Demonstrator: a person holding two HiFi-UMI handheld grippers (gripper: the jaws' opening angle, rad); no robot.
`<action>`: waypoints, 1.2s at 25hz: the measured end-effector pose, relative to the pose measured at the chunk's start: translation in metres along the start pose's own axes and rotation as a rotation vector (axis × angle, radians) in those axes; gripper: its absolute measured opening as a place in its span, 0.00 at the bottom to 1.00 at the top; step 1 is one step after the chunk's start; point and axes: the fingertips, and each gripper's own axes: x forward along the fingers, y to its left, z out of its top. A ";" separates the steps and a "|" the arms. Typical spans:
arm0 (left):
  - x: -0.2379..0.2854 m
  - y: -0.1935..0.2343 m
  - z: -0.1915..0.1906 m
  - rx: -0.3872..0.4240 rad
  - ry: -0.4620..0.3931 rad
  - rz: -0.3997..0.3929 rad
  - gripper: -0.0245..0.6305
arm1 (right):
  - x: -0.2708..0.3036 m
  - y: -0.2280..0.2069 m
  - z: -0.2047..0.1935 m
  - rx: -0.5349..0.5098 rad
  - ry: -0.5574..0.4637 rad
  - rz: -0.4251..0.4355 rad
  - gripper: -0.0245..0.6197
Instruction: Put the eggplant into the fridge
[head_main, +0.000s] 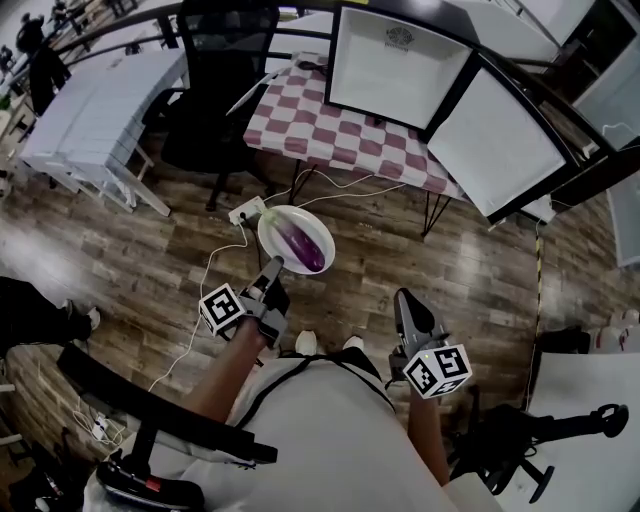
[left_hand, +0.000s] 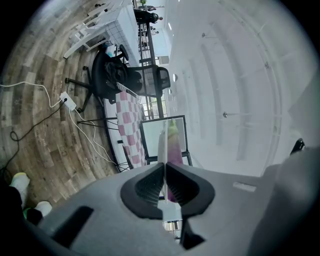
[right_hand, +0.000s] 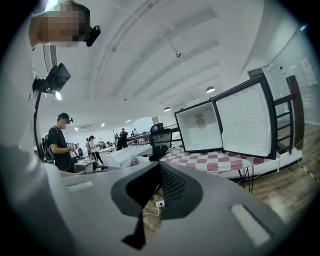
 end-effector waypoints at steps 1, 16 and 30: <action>-0.001 0.002 0.001 -0.004 -0.001 0.005 0.07 | 0.001 0.002 -0.001 0.000 0.002 0.000 0.05; 0.001 0.004 0.010 -0.011 -0.015 -0.018 0.07 | 0.019 0.003 -0.001 -0.013 0.024 0.017 0.05; 0.092 0.001 0.020 0.001 0.007 -0.024 0.07 | 0.078 -0.070 0.016 0.028 0.038 0.041 0.05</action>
